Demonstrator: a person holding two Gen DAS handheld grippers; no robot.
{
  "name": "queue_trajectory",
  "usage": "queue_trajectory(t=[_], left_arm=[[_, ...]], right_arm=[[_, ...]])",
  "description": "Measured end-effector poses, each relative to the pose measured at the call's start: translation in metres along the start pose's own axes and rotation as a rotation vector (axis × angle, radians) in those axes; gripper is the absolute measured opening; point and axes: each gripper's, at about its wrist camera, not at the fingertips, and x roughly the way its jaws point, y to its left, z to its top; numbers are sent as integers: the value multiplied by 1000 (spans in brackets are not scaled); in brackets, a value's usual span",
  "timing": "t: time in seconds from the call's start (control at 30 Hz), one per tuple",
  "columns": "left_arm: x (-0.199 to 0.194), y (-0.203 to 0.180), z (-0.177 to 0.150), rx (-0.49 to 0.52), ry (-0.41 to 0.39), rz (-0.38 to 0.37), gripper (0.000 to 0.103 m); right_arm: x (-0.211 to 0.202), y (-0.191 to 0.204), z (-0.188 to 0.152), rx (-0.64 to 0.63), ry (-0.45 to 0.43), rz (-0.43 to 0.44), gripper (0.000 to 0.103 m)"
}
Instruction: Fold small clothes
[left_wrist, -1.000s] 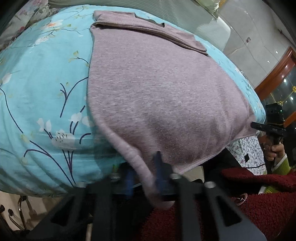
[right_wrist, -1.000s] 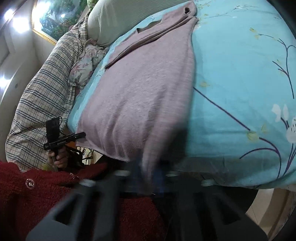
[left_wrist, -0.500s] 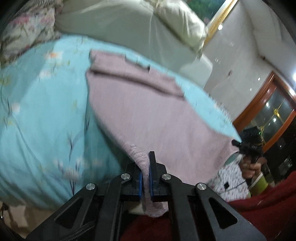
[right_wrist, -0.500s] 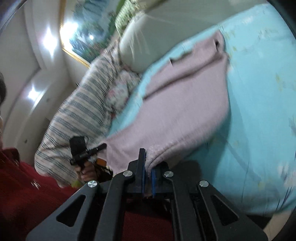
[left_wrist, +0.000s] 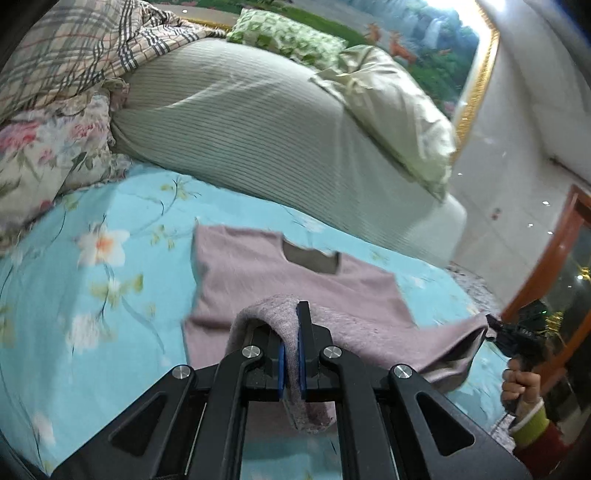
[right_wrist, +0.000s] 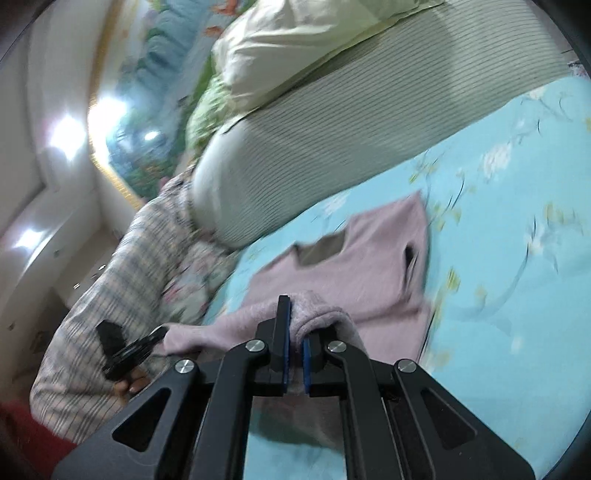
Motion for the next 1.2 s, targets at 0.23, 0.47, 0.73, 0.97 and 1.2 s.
queue_trajectory(t=[0.23, 0.47, 0.73, 0.97, 1.2], left_arm=[[87, 19, 48, -13, 46, 95, 4], [166, 46, 68, -41, 120, 165, 4], [249, 76, 50, -62, 264, 253, 6], [204, 52, 28, -15, 230, 161, 53], [221, -20, -22, 151, 395, 25, 53]], right_arm=[[76, -29, 50, 25, 32, -128, 6], [142, -65, 66, 45, 100, -237, 6], [179, -99, 53, 133, 205, -328, 8], [102, -54, 50, 35, 18, -390, 57], [191, 23, -16, -337, 476, -226, 52]])
